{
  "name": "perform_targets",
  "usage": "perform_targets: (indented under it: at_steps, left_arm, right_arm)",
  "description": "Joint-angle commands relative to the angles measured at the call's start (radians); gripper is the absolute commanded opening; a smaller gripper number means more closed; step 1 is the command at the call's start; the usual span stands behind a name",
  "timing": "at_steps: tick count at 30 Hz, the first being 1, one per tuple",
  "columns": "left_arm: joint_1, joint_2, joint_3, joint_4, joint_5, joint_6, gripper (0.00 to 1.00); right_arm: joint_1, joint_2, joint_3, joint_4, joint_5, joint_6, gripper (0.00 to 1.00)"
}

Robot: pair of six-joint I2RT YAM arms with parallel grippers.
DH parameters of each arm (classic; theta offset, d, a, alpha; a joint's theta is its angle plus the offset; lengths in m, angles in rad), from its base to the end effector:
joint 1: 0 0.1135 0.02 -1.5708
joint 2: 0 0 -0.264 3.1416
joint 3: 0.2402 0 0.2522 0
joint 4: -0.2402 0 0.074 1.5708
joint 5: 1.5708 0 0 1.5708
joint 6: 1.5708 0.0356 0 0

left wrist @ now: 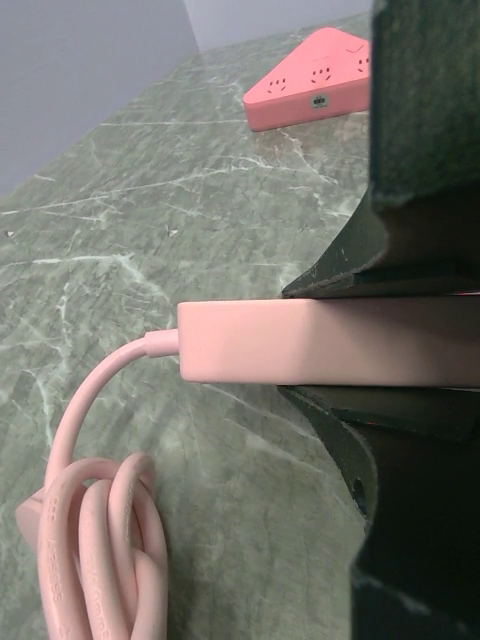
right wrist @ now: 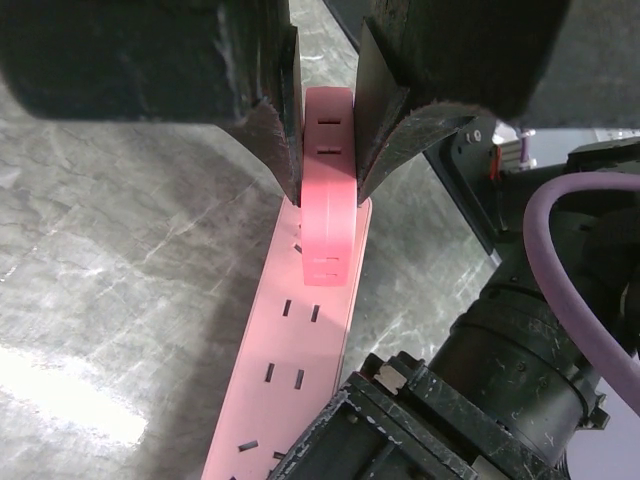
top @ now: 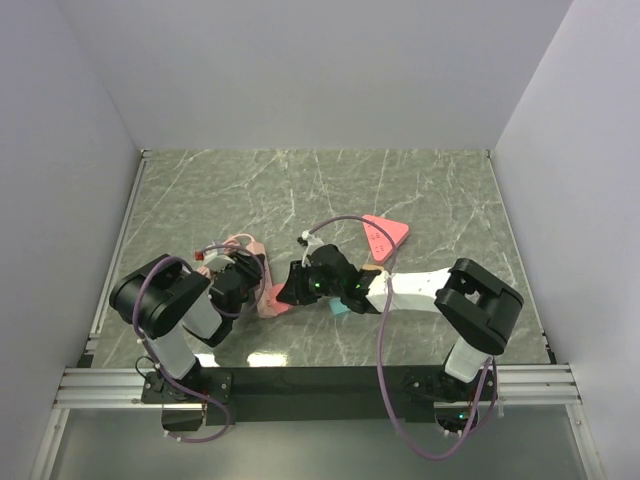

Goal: Insert the plug

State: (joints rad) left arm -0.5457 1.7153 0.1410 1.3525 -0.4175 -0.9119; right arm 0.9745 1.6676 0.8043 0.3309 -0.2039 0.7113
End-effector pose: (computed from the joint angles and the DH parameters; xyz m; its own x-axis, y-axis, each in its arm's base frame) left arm 0.1965 -0.1024 0.1061 -0.2229 -0.7102 -0.6678 -0.0652 0.6943 -0.7167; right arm 0.1873 0.2888 0.1738 -0.8089 -0.0534 -0.5856 -0.5019 0.5814 0.6403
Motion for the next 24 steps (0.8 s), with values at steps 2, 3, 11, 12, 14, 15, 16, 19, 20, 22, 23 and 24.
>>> perform_targets:
  at_steps: [2, 3, 11, 12, 14, 15, 16, 19, 20, 22, 23, 24]
  left_arm:
    - [-0.020, 0.013, 0.008, 0.201, -0.021, 0.015, 0.00]
    - [-0.020, 0.012, 0.008, 0.195, -0.026, 0.015, 0.00]
    - [-0.023, 0.003, 0.022, 0.171, -0.064, 0.016, 0.00]
    - [-0.023, 0.006, 0.022, 0.177, -0.064, 0.012, 0.00]
    - [-0.026, 0.018, 0.029, 0.186, -0.061, 0.005, 0.00]
    - [-0.030, 0.021, 0.031, 0.188, -0.063, 0.002, 0.00]
    - [-0.033, 0.026, 0.034, 0.191, -0.069, 0.001, 0.00]
    - [-0.042, 0.029, 0.037, 0.191, -0.079, 0.002, 0.00]
    - [-0.045, 0.027, 0.039, 0.179, -0.086, 0.002, 0.00]
    - [-0.046, 0.023, 0.043, 0.172, -0.090, 0.007, 0.00]
    - [-0.048, 0.021, 0.042, 0.175, -0.095, 0.010, 0.00]
    - [-0.049, 0.021, 0.040, 0.178, -0.095, 0.010, 0.00]
  right_arm:
    - [0.024, 0.050, 0.018, -0.044, 0.017, -0.027, 0.00]
    - [0.026, 0.055, 0.019, -0.044, 0.012, -0.026, 0.00]
    - [0.038, 0.099, 0.039, -0.043, -0.035, -0.016, 0.00]
    - [0.039, 0.112, 0.041, -0.043, -0.040, -0.015, 0.00]
    - [0.038, 0.121, 0.042, -0.038, -0.052, -0.012, 0.00]
    - [0.039, 0.126, 0.042, -0.036, -0.058, -0.010, 0.00]
    - [0.039, 0.132, 0.045, -0.032, -0.066, -0.009, 0.00]
    - [0.044, 0.136, 0.053, -0.035, -0.071, -0.009, 0.00]
    - [0.046, 0.138, 0.053, -0.035, -0.072, -0.009, 0.00]
    - [0.053, 0.145, 0.056, -0.035, -0.077, -0.006, 0.00]
    - [0.056, 0.147, 0.059, -0.035, -0.080, -0.004, 0.00]
    - [0.058, 0.153, 0.059, -0.033, -0.083, -0.003, 0.00]
